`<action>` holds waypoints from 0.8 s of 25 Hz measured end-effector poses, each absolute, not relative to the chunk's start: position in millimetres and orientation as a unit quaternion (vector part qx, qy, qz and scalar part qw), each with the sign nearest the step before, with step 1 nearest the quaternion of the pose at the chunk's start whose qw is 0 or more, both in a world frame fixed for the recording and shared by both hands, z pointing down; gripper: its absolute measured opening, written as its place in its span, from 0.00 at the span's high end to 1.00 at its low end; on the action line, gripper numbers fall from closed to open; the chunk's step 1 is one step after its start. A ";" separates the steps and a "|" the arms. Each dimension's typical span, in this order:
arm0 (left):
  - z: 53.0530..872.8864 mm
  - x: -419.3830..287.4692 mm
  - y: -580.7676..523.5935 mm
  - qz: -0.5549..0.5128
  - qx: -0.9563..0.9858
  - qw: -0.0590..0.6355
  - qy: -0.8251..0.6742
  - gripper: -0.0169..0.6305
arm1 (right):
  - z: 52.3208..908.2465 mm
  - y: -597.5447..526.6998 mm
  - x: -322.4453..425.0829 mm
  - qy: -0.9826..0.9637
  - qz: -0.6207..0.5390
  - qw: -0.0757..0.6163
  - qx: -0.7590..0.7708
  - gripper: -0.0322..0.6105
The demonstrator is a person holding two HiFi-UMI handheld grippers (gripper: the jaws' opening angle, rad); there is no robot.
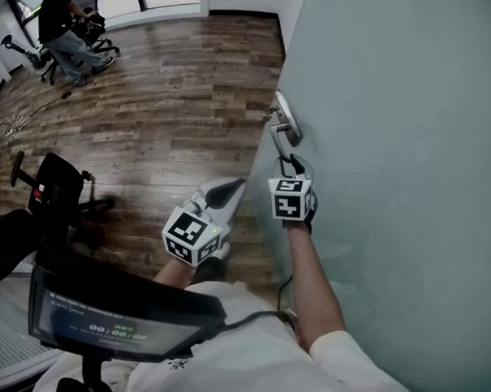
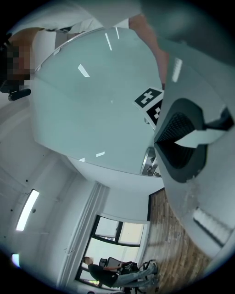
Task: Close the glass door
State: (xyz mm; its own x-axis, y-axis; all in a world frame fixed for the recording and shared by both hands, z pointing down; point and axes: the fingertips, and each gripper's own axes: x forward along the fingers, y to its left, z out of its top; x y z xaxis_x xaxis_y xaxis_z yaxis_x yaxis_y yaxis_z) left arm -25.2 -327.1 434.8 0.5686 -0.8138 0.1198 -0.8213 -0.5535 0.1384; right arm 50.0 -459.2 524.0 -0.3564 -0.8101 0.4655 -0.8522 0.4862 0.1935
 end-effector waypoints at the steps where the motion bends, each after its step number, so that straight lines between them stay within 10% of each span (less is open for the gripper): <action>1: 435.6 -26.3 -319.7 0.022 0.878 0.090 -0.470 0.97 | 522.2 -455.6 45.8 -0.824 0.040 0.258 0.503 0.77; 20: 428.6 -103.7 -155.0 0.024 0.794 0.094 -0.600 0.97 | 507.1 -365.5 -29.2 -0.854 0.027 0.255 0.452 0.77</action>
State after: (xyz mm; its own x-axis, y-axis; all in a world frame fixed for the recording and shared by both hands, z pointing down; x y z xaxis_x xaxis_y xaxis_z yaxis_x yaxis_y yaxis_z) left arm -103.7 -155.0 428.6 0.2795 -0.9482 0.1509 -0.9573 -0.2632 0.1193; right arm -29.2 -365.5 507.1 -0.4615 -0.7581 0.4608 -0.7857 0.5905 0.1845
